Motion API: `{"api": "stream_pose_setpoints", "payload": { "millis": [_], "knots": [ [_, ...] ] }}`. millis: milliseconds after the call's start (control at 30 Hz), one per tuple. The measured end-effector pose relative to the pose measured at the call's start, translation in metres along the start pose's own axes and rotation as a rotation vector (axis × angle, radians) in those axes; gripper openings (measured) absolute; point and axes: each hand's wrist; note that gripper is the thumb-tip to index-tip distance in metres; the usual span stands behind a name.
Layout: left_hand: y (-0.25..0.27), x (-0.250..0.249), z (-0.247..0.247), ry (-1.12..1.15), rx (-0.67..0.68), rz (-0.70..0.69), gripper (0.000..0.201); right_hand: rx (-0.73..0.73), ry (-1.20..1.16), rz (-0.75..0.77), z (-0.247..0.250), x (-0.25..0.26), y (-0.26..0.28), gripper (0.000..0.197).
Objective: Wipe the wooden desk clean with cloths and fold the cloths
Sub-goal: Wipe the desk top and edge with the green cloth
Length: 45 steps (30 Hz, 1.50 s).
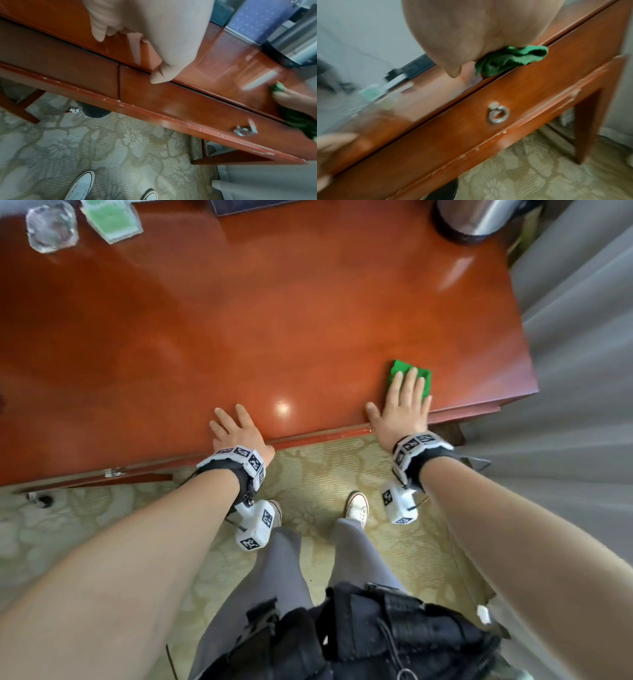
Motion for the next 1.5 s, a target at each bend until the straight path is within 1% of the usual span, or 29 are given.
{"api": "stream_pose_setpoints", "payload": {
  "millis": [67,133,233,300,333,367,433,533,600,700,833,900,1100,1167,1267,1333,1367,1400,1500],
  "knots": [
    [0.005,-0.019,-0.001,-0.032,-0.007,-0.098,0.102,0.053,0.066,0.175,-0.014,0.019,0.006,0.08],
    [0.009,-0.038,0.0,-0.062,-0.021,-0.186,0.101,0.083,0.132,0.305,-0.022,0.023,0.009,0.079],
    [0.017,-0.066,0.001,-0.095,-0.021,-0.27,0.099,0.1,0.176,0.479,-0.016,0.0,0.006,0.076],
    [0.022,-0.083,0.003,-0.112,0.014,-0.254,0.1,0.094,0.208,0.55,-0.006,-0.029,0.0,0.073],
    [0.024,-0.09,0.004,-0.123,0.036,-0.236,0.102,0.077,0.217,0.539,0.001,-0.047,-0.004,0.072],
    [0.025,-0.095,0.006,-0.137,0.059,-0.22,0.105,0.049,0.217,0.497,0.009,-0.066,-0.007,0.072],
    [0.027,-0.101,0.009,-0.171,0.102,-0.208,0.11,-0.02,0.193,0.356,0.024,-0.107,-0.015,0.071],
    [0.026,-0.099,0.011,-0.237,0.126,-0.208,0.115,-0.122,0.115,0.151,0.046,-0.164,-0.026,0.072],
    [0.026,-0.096,0.011,-0.265,0.132,-0.213,0.117,-0.154,0.058,0.062,0.058,-0.187,-0.032,0.073],
    [0.027,-0.097,0.011,-0.274,0.138,-0.213,0.119,-0.163,0.0,-0.032,0.062,-0.186,-0.037,0.075],
    [0.028,-0.098,0.014,-0.254,0.161,-0.209,0.118,-0.199,-0.08,-0.171,0.052,-0.147,-0.038,0.081],
    [0.028,-0.097,0.015,-0.236,0.179,-0.209,0.118,-0.177,-0.046,-0.133,0.044,-0.124,-0.036,0.081],
    [0.031,-0.101,0.013,-0.259,0.168,-0.212,0.12,-0.053,0.123,0.231,0.012,-0.048,-0.029,0.08],
    [0.032,-0.102,0.012,-0.276,0.159,-0.207,0.121,0.014,0.157,0.349,0.005,-0.028,-0.026,0.082],
    [0.03,-0.105,0.014,-0.263,0.172,-0.21,0.12,0.095,0.193,0.509,0.006,-0.028,-0.027,0.078],
    [0.027,-0.102,0.016,-0.248,0.205,-0.224,0.119,0.112,0.23,0.569,0.015,-0.042,-0.034,0.074],
    [0.026,-0.1,0.017,-0.242,0.22,-0.228,0.119,0.108,0.246,0.568,0.021,-0.052,-0.038,0.072],
    [0.025,-0.097,0.017,-0.239,0.228,-0.23,0.119,0.096,0.242,0.533,0.026,-0.063,-0.043,0.071],
    [0.022,-0.097,0.018,-0.207,0.245,-0.228,0.12,0.003,0.131,0.297,0.047,-0.106,-0.055,0.07]
  ]
}}
Point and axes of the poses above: each hand's wrist, its own y-axis away from the middle knuckle, its own z-axis out of the back of the hand, x = y × z, and after that the axes turned 5 degrees about -y, right-handed
